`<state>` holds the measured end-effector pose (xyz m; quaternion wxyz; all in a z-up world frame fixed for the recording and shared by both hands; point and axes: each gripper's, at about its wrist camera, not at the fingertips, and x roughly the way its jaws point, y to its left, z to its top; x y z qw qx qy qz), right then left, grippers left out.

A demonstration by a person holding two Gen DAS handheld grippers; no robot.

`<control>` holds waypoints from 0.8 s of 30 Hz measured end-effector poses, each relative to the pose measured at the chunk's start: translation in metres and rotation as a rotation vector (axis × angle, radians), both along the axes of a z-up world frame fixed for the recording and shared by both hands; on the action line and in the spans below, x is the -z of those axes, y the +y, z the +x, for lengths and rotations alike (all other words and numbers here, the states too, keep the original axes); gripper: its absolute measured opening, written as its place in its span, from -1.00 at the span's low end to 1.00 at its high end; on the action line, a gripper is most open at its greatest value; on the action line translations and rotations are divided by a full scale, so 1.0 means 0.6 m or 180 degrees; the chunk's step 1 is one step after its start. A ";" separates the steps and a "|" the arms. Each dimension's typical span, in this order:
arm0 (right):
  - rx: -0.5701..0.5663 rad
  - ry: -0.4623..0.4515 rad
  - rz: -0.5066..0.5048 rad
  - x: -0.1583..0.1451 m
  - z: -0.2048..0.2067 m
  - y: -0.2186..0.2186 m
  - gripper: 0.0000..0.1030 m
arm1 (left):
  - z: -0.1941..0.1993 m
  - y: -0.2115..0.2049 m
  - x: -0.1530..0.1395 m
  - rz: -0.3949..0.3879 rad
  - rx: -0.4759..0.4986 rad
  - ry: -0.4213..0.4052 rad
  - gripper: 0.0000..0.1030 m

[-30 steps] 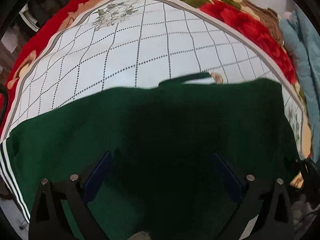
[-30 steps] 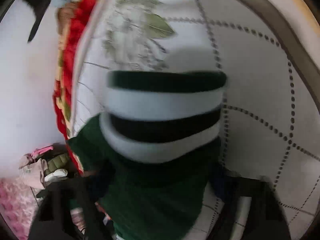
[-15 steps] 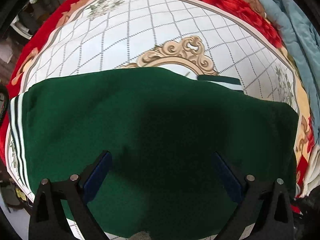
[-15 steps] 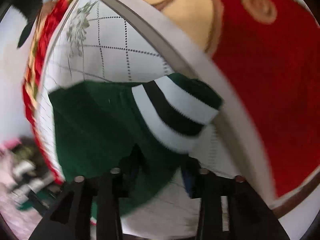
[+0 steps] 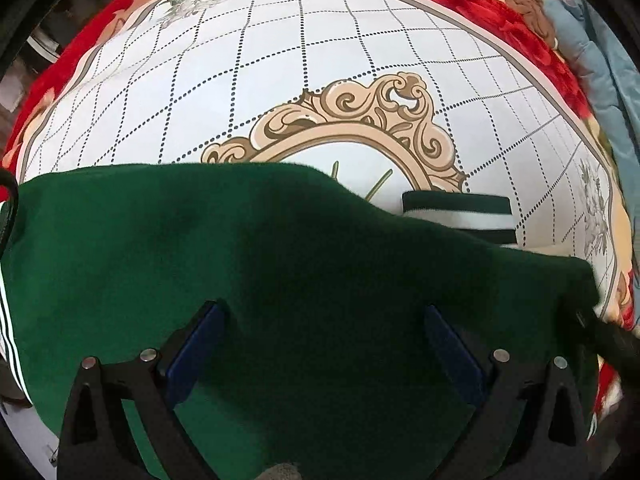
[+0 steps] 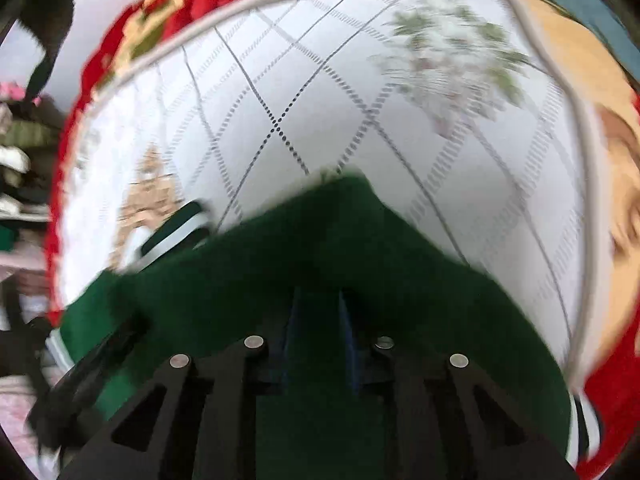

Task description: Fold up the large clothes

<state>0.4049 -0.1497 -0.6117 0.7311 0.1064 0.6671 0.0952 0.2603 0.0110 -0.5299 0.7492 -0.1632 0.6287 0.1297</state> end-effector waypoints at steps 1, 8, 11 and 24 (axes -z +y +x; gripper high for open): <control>0.0039 0.0019 -0.0032 0.022 0.013 0.006 -0.63 | -0.001 0.000 0.004 -0.0008 0.0009 -0.0007 1.00; 0.0066 0.0005 -0.0094 0.026 0.014 0.021 -0.62 | -0.031 0.023 -0.012 -0.0115 -0.0127 -0.0063 1.00; 0.0091 -0.0002 0.0081 -0.027 -0.007 0.014 -0.50 | -0.100 0.068 -0.065 -0.0223 -0.0530 -0.0223 1.00; -0.1352 0.0054 0.0316 -0.125 -0.143 0.273 0.27 | -0.343 0.363 -0.149 0.0336 -0.1924 -0.0321 0.98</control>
